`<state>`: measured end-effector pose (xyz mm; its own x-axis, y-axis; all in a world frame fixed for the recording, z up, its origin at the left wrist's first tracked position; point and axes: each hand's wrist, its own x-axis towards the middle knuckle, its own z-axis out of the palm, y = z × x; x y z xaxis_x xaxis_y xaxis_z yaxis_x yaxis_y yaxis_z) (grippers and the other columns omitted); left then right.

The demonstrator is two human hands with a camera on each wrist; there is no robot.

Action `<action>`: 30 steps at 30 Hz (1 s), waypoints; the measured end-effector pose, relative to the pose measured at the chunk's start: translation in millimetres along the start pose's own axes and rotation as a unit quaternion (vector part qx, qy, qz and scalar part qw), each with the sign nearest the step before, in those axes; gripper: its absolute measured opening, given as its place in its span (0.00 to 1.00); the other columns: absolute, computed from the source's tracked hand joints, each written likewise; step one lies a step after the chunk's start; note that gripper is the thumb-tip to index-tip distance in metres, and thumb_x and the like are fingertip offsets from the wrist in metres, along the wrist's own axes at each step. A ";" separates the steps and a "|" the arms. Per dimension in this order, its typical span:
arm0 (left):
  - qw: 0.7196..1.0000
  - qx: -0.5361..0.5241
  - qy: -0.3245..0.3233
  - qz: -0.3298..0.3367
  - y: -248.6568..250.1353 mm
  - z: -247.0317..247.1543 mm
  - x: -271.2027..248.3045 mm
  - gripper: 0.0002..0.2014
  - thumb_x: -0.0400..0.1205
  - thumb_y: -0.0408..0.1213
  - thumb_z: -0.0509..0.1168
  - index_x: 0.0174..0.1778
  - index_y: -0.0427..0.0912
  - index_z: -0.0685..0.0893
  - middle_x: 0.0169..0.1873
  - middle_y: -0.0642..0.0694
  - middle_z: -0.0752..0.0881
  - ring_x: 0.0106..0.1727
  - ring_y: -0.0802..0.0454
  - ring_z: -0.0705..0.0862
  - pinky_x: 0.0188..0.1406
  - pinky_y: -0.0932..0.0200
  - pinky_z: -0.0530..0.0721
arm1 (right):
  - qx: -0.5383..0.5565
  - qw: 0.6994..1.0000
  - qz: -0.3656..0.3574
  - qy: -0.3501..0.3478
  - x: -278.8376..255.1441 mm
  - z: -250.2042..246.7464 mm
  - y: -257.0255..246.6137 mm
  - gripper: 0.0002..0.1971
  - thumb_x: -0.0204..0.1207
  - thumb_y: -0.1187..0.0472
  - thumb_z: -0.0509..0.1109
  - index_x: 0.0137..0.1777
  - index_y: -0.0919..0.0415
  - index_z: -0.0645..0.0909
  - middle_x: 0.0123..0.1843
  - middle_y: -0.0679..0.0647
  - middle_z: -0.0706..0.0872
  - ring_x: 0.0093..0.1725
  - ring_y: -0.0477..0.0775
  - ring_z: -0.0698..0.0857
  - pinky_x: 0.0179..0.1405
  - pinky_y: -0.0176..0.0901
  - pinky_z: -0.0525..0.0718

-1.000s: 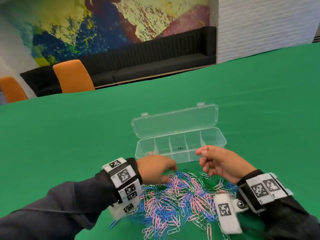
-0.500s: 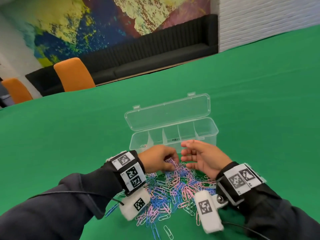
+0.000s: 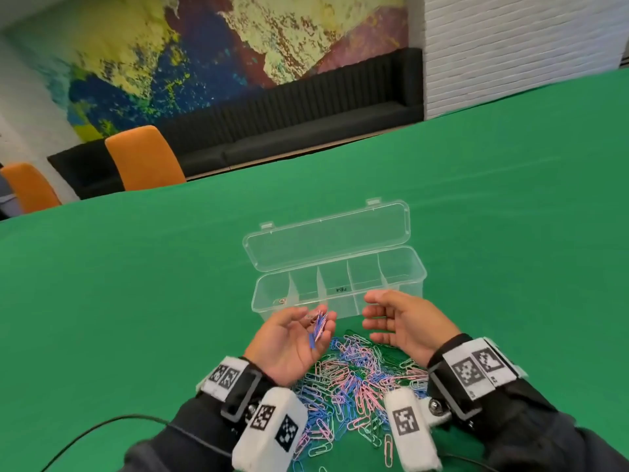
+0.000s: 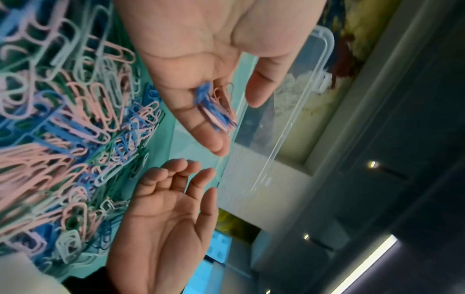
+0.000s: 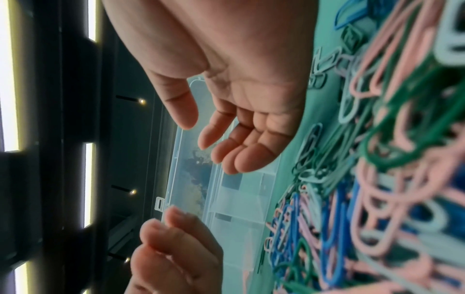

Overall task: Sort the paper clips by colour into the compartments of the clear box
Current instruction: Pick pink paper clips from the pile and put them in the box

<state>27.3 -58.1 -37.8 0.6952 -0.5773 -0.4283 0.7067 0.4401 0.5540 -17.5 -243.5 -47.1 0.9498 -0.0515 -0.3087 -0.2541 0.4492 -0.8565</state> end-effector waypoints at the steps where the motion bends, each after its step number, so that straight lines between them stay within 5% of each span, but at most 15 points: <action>1: 0.999 -0.040 -0.004 -0.004 -3.1 -5.2 -0.3 0.13 0.65 0.27 0.75 0.43 0.26 0.84 0.38 0.29 0.86 0.32 0.38 0.88 0.27 0.51 0.89 | -0.005 1.000 -0.002 -0.003 -0.7 0.5 0.2 0.05 0.79 0.63 0.63 0.47 0.62 0.80 0.35 0.55 0.82 0.34 0.53 0.80 0.33 0.42 0.77; 5: 0.992 -0.127 -0.011 0.010 -12.4 -19.5 -0.4 0.23 0.77 0.43 0.58 0.47 0.24 0.86 0.47 0.26 0.86 0.41 0.33 0.89 0.37 0.43 0.88 | -0.056 0.998 -0.019 -0.030 -4.5 2.0 -3.6 0.07 0.80 0.64 0.61 0.48 0.63 0.80 0.37 0.56 0.83 0.36 0.53 0.81 0.33 0.42 0.78; 11: 0.992 -0.118 -0.039 -0.009 -5.1 -33.4 0.6 0.26 0.77 0.45 0.56 0.54 0.23 0.85 0.57 0.24 0.83 0.50 0.29 0.87 0.49 0.33 0.81 | -0.219 0.973 -0.071 -0.032 -9.3 13.5 -13.7 0.06 0.78 0.69 0.64 0.47 0.61 0.81 0.37 0.54 0.84 0.34 0.48 0.81 0.32 0.39 0.78; 17: 0.994 -0.085 -0.063 -0.027 12.1 -48.8 -2.3 0.27 0.77 0.44 0.57 0.58 0.22 0.83 0.64 0.23 0.78 0.54 0.30 0.86 0.55 0.35 0.80 | -0.499 0.852 -0.137 -0.081 -1.5 45.9 -19.6 0.05 0.76 0.64 0.70 0.46 0.53 0.80 0.35 0.49 0.80 0.33 0.45 0.76 0.32 0.34 0.73; 22: 0.995 -0.030 -0.083 -0.046 28.8 -61.3 -8.4 0.28 0.78 0.46 0.55 0.61 0.25 0.82 0.60 0.26 0.82 0.55 0.34 0.86 0.54 0.39 0.83 | -0.632 0.752 -0.177 -0.063 15.7 76.4 -15.3 0.06 0.75 0.59 0.71 0.44 0.47 0.78 0.33 0.44 0.78 0.28 0.38 0.72 0.31 0.32 0.70; 27: 0.991 -0.026 -0.114 -0.065 31.9 -72.4 -11.7 0.29 0.79 0.49 0.55 0.60 0.26 0.83 0.57 0.31 0.83 0.54 0.34 0.86 0.57 0.41 0.81 | -0.694 0.693 -0.180 -0.073 23.6 105.8 2.1 0.05 0.74 0.57 0.71 0.43 0.48 0.77 0.32 0.46 0.80 0.33 0.44 0.78 0.33 0.33 0.72; 30: 0.988 -0.036 -0.131 -0.069 34.7 -73.4 -14.0 0.28 0.78 0.49 0.55 0.55 0.26 0.85 0.54 0.30 0.83 0.49 0.35 0.88 0.53 0.43 0.84 | -0.704 0.686 -0.170 -0.072 25.6 114.4 7.7 0.06 0.73 0.59 0.71 0.40 0.49 0.76 0.32 0.48 0.82 0.36 0.51 0.83 0.39 0.43 0.78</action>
<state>51.7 15.8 -65.0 0.5408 -0.7890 -0.2915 0.8061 0.3872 0.4475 25.8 -139.3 -14.3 0.9803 0.1943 -0.0351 0.1581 -0.8790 -0.4499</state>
